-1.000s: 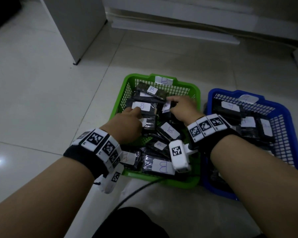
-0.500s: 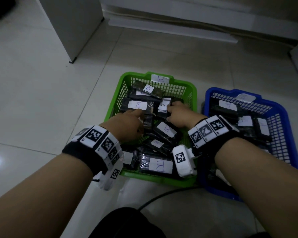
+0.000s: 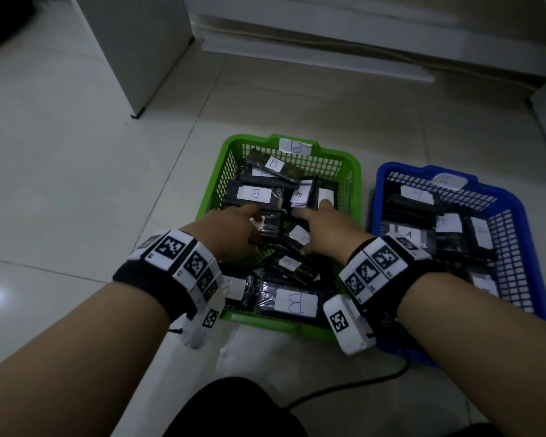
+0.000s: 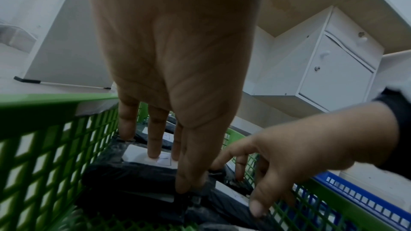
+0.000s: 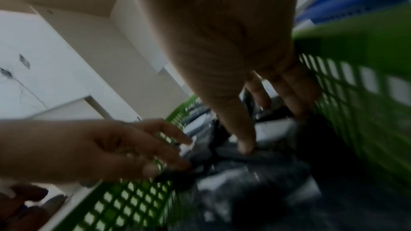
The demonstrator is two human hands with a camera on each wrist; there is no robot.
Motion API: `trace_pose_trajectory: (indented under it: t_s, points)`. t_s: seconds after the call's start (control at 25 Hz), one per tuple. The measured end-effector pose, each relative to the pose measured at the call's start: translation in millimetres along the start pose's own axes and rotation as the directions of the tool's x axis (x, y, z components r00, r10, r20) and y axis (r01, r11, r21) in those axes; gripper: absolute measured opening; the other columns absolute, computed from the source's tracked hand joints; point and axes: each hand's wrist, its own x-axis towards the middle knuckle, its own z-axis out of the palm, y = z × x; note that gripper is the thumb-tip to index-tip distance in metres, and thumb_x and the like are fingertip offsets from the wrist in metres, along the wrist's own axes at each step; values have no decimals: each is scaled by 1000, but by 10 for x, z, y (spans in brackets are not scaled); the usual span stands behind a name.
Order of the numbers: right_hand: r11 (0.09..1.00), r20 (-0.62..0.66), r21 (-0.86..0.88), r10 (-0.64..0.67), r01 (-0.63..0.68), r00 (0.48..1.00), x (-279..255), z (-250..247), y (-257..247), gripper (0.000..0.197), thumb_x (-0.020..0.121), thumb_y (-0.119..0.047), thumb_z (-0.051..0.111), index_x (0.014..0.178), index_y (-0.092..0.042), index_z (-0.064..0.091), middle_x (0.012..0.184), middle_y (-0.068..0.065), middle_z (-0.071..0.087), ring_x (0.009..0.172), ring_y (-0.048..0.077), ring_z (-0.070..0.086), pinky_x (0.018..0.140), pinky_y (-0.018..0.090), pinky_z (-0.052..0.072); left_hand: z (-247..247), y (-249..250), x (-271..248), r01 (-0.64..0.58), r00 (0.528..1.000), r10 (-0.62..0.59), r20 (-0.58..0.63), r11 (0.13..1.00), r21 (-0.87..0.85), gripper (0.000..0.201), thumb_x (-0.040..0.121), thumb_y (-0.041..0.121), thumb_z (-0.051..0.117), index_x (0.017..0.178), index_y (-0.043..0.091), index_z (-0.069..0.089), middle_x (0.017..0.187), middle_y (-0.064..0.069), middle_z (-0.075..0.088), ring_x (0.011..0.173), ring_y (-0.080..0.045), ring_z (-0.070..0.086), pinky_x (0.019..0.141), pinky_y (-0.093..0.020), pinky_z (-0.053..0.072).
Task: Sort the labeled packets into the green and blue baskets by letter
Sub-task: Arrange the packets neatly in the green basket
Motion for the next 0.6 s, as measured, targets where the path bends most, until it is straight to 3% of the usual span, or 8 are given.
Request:
trace_pose_trajectory:
  t_s: [0.12,0.24,0.32,0.44,0.52,0.6]
  points:
    - [998,2,-49,-42,42,999,-13,37,-24,63,80,-12,68,134,-31,40,132,14,33,103,33,56,75,33,49,15,2,-32,6,1000,-6,25,1000,14,36,94,43,45,129,40,54,152,6,18,132,-20,39,105,-41,39]
    - [994,96,-39,-102,106,990,-43,13,-16,53,83,-6,60,128,-30,44,126,13,37,108,32,49,75,31,43,32,8,-40,10,999,-11,47,1000,21,38,94,43,46,131,40,52,153,7,15,132,-21,39,105,-43,40]
    - [993,146,-8,-112,114,983,-85,-44,-4,47,84,-14,63,124,-33,48,124,10,40,108,30,51,78,30,44,44,9,-65,-3,1000,3,22,1000,1,38,93,42,49,129,36,56,151,5,20,131,-22,40,104,-40,41]
    - [993,30,72,-96,93,995,-218,-91,-41,34,86,-36,64,118,-29,57,115,6,46,105,23,52,81,28,42,34,8,-108,-34,998,30,-55,997,-72,30,83,40,65,111,28,66,127,0,45,116,-19,47,96,-33,44]
    - [988,41,102,-119,114,992,-318,-43,-110,42,80,-49,67,112,-23,58,106,1,54,96,18,53,75,26,41,41,3,-132,2,999,1,45,997,-72,43,73,43,75,111,25,65,115,1,57,106,-19,54,90,-33,49]
    - [988,69,54,-147,143,987,-397,58,-181,46,76,-47,72,108,-19,56,96,-1,53,92,19,54,70,26,40,99,10,-143,30,989,-30,144,1000,-2,57,68,42,80,118,24,62,115,1,63,106,-21,58,88,-34,50]
